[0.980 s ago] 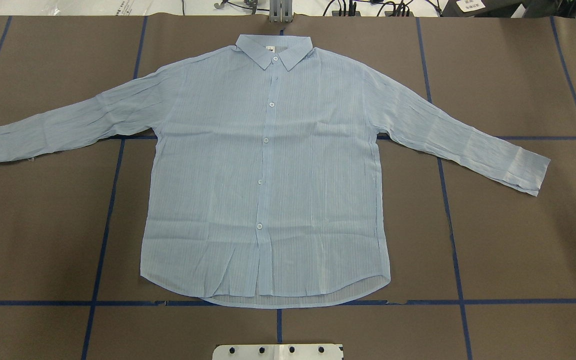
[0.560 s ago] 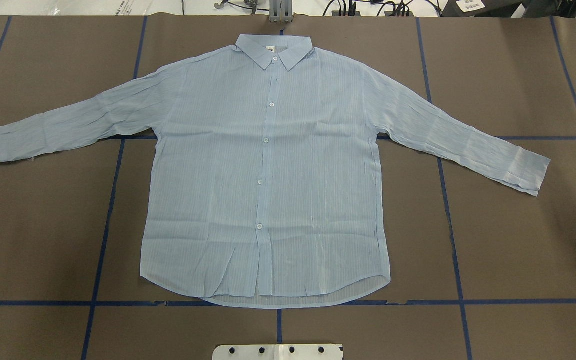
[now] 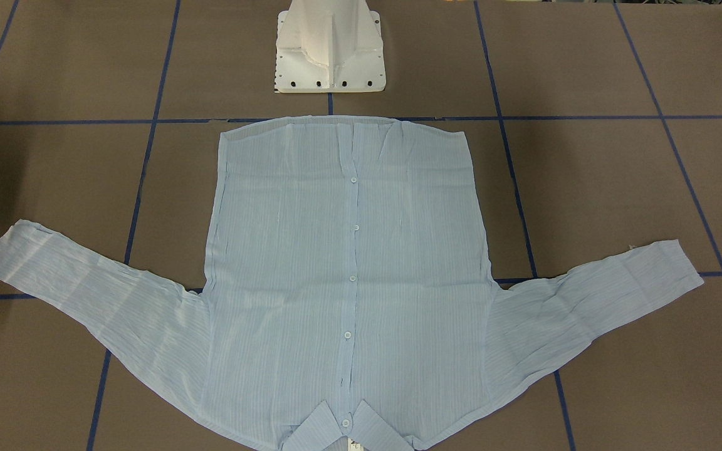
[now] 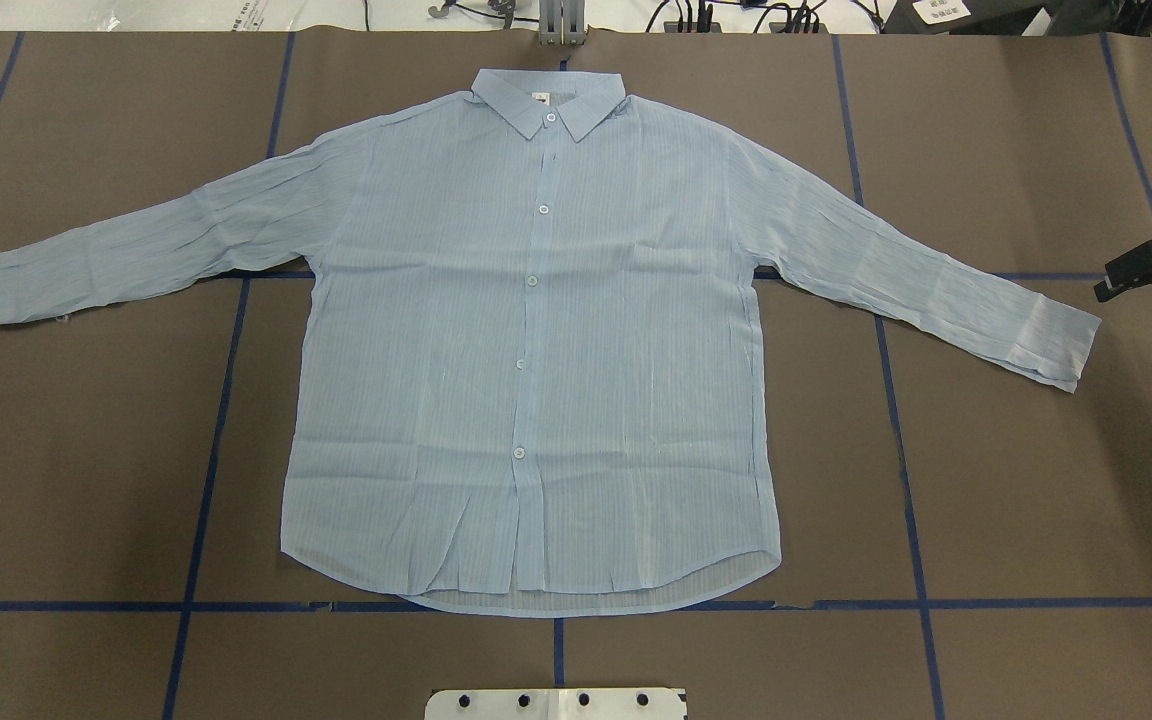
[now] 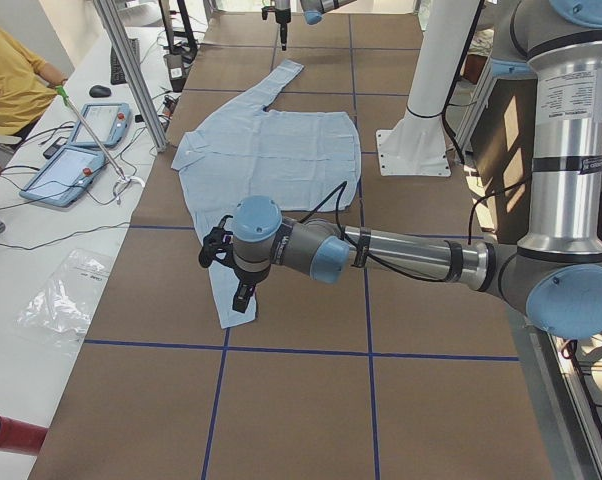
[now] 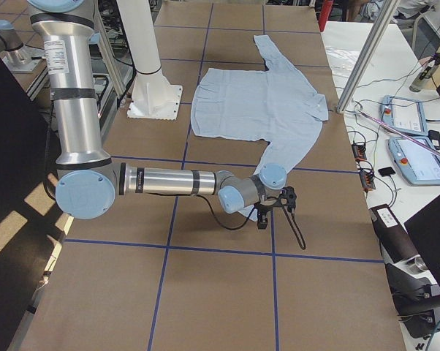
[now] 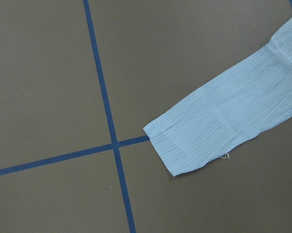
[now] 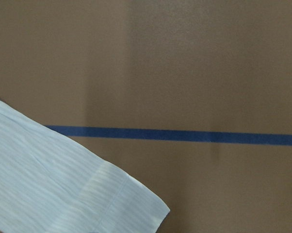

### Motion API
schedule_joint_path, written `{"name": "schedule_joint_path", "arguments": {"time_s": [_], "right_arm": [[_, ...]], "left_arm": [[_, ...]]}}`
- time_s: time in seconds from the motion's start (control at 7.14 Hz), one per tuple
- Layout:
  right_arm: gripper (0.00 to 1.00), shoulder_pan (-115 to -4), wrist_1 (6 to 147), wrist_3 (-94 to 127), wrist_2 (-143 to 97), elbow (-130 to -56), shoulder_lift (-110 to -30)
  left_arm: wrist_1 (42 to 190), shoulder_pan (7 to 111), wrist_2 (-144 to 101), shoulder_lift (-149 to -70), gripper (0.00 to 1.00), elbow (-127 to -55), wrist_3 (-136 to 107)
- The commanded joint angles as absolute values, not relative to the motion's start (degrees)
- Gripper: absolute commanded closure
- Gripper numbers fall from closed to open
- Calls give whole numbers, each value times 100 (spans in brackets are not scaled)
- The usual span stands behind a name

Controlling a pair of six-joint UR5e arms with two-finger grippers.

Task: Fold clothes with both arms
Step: 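Lower the right gripper onto the cuff of the sleeve nearest it and grasp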

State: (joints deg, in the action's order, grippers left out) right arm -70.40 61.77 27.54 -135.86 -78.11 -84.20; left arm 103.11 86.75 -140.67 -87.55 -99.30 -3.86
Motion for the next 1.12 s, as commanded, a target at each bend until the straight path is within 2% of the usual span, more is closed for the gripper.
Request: {"name": "schedule_joint_path", "arguments": {"time_s": [0.0,0.98], "right_arm": [[9,-6856,5880,3232,-13474,-7585,-8358],[23,-6724,5889,3252,-13421,-7524,-8437]], "left_arm": [[10309,8675,-14291,-8894,0,-9896,-1015],[10547,8675,-14256,-8859,0,-9879,-1020]]}}
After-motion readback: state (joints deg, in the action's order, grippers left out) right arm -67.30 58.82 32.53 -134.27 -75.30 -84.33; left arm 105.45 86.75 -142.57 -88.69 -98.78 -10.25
